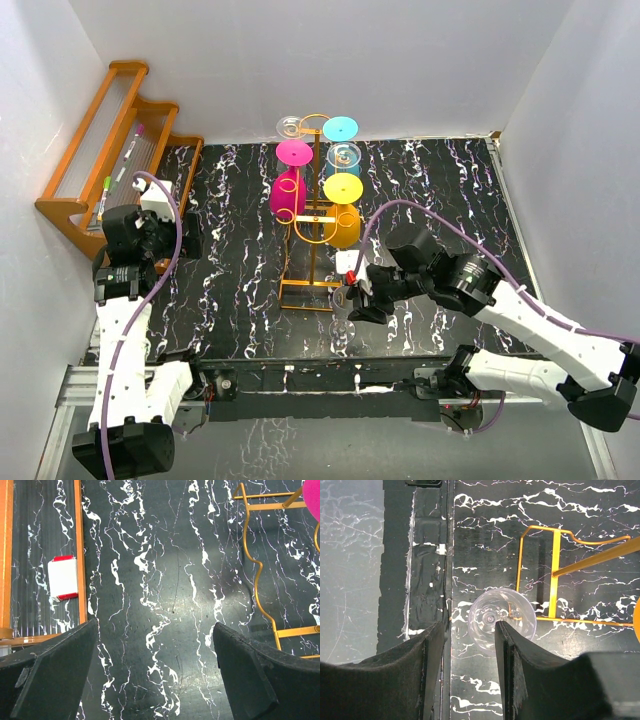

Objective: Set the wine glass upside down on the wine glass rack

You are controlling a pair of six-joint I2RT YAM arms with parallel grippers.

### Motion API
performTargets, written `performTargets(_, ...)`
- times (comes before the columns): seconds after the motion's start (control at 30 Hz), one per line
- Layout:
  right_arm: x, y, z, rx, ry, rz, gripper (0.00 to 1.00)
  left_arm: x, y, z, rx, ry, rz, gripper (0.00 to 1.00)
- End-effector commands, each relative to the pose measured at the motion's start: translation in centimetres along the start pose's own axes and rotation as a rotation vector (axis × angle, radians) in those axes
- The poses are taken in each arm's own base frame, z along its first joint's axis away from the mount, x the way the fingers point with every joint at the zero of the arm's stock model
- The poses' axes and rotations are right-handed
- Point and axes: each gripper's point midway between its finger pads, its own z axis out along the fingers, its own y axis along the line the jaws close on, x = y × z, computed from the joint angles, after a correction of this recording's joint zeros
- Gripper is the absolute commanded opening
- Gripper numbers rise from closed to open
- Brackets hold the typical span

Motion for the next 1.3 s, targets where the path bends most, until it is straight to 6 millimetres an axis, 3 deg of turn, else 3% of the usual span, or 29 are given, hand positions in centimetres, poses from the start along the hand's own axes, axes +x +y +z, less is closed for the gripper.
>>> performTargets(0.0, 0.2, -0.2, 0.5, 0.003, 0.007, -0.011, 0.46, 0.0, 0.0, -0.4, 0.000, -0.018, 0.013, 0.97)
performTargets(0.07, 0.4, -0.2, 0.7, -0.004, 0.017, -0.007, 0.46, 0.0, -0.2, -0.3, 0.010, -0.018, 0.011, 0.97)
performTargets(0.2, 1.0, -0.2, 1.1, -0.005, 0.040, -0.011, 0.29, 0.0, -0.2, -0.3, 0.011, -0.023, 0.007, 0.97)
performTargets(0.4, 1.3, -0.1, 1.1, 0.001, 0.046, -0.018, 0.26, 0.2, 0.3, -0.2, -0.019, -0.017, 0.006, 0.97)
performTargets(0.57, 1.2, 0.6, 1.0, -0.018, 0.045, -0.022, 0.09, 0.3, 0.4, -0.2, -0.020, -0.019, 0.004, 0.97)
performTargets(0.67, 0.4, 1.0, 0.4, -0.038, 0.040, -0.035, 0.08, 0.2, 0.3, -0.3, -0.012, -0.016, 0.009, 0.97)
performTargets(0.77, -2.0, 1.4, -1.0, -0.042, -0.017, -0.054, 0.08, -0.6, -0.6, -1.0, 0.037, -0.022, 0.034, 0.97)
performTargets(1.0, -8.5, 4.5, -4.2, -0.151, -0.262, -0.073, 0.08, -5.8, -3.0, -4.3, 0.145, -0.102, 0.042, 0.97)
performTargets(1.17, -11.2, 4.6, -5.4, -0.143, -0.355, -0.040, 0.08, -12.4, -4.4, -8.3, 0.193, -0.206, 0.053, 0.97)
performTargets(1.27, -12.6, 4.8, -6.3, -0.129, -0.428, 0.002, 0.08, -16.8, -2.4, -10.6, 0.039, -0.339, -0.047, 0.97)
